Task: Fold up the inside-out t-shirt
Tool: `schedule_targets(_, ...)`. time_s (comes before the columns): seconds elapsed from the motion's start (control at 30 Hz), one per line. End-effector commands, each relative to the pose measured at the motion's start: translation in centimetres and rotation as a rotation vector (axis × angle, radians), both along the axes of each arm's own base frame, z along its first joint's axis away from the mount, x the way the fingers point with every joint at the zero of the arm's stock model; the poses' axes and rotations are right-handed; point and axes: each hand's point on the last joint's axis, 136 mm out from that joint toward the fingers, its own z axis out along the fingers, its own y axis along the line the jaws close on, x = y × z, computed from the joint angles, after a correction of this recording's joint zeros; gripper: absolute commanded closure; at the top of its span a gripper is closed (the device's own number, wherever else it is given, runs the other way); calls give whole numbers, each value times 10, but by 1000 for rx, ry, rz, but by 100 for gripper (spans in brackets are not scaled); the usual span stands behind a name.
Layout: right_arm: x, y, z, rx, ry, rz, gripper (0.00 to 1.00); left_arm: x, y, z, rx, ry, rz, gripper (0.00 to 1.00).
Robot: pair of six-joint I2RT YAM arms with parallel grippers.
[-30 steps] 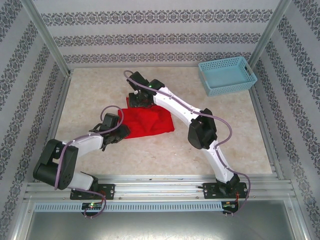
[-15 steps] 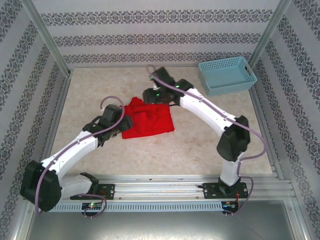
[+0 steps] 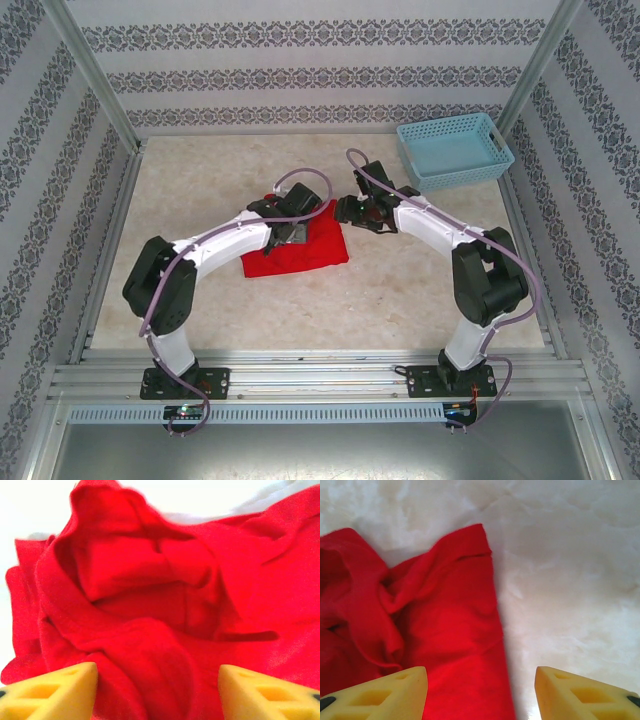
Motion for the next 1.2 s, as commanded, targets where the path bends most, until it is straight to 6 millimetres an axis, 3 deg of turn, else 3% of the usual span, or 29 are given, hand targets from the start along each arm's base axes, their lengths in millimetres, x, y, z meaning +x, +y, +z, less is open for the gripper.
schedule_targets(0.0, 4, 14, 12, 57, -45, 21, 40, -8, 36, -1, 89, 32, 94, 58)
schedule_targets(0.1, 6, 22, 7, 59, -44, 44, 40, -18, 56, 7, 64, -18, 158, 80)
schedule_targets(0.23, 9, 40, -6, 33, -34, 103, 40, -45, 90, 10, -77, -117, 286, 86)
schedule_targets(0.4, 14, 51, -39, -5, 18, 127, 41, -86, 126, -30, -276, -90, 467, 78)
schedule_targets(0.5, 16, 50, -55, -50, 42, 127, 41, -101, 125, -53, -327, -26, 479, 60)
schedule_targets(0.6, 16, 48, -60, -84, 45, 130, 41, -110, 129, -57, -298, 13, 480, 54)
schedule_targets(0.7, 16, 50, -51, -104, 16, 142, 41, -92, 129, -25, -250, -53, 402, 42)
schedule_targets(0.8, 16, 53, -35, -136, -33, 156, 41, -63, 122, 16, -205, -108, 324, 39)
schedule_targets(0.9, 17, 52, -25, -151, -63, 147, 41, -31, 102, 38, -221, -129, 253, 31)
schedule_targets(1.03, 16, 50, -19, -138, -88, 128, 41, 12, 59, 27, -287, -32, 185, 30)
schedule_targets(1.17, 13, 44, -15, -139, -112, 101, 41, 44, 38, 8, -311, 42, 213, 31)
